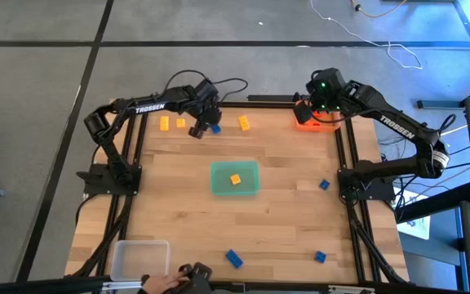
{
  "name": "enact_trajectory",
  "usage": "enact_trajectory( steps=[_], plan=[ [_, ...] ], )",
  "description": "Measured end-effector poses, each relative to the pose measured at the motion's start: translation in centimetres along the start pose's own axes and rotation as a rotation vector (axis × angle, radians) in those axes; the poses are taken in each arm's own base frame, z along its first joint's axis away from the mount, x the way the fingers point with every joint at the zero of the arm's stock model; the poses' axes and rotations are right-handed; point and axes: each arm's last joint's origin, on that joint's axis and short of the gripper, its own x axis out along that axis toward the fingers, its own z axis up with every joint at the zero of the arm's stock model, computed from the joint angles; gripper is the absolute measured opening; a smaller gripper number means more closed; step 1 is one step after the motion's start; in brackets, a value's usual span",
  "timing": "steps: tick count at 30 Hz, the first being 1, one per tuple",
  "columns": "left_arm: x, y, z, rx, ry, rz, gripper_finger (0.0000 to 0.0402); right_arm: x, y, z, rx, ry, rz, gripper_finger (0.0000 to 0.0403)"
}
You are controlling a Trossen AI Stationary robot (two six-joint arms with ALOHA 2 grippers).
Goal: Sort & place blocks by color
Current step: Put the blue game piece into the transparent bin
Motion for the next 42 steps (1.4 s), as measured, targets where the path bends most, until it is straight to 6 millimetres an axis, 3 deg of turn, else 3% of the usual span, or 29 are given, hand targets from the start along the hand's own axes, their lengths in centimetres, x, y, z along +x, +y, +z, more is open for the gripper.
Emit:
enact_trajectory(
  steps=[4,9,24,36,42],
  plan=[
    [0.0,-0.1,0.1,-0.054,-0.016,-0.011,0.0188,0.0,0.0,0.0,-0.007,0.0,0.001,0.0296],
    [0.1,-0.2,0.3,0.029,-0.06,-0.04,0.0188,0.0,0.0,0.0,-0.064,0.003,0.016,0.0296],
    [5.3,-0.6,-0.3,0.206,0.014,-0.082,0.0188,0.0,0.1,0.0,-0.077,0.01,0.052,0.0296],
    [5.9,-0.4,-0.9,0.328,0.059,-0.075,0.0188,0.0,0.1,-0.1,-0.077,0.01,0.052,0.0296],
    [7.4,-0.3,-1.4,0.351,0.079,-0.076,0.0188,0.0,0.1,0.0,-0.077,0.009,0.051,0.0296]
  ],
)
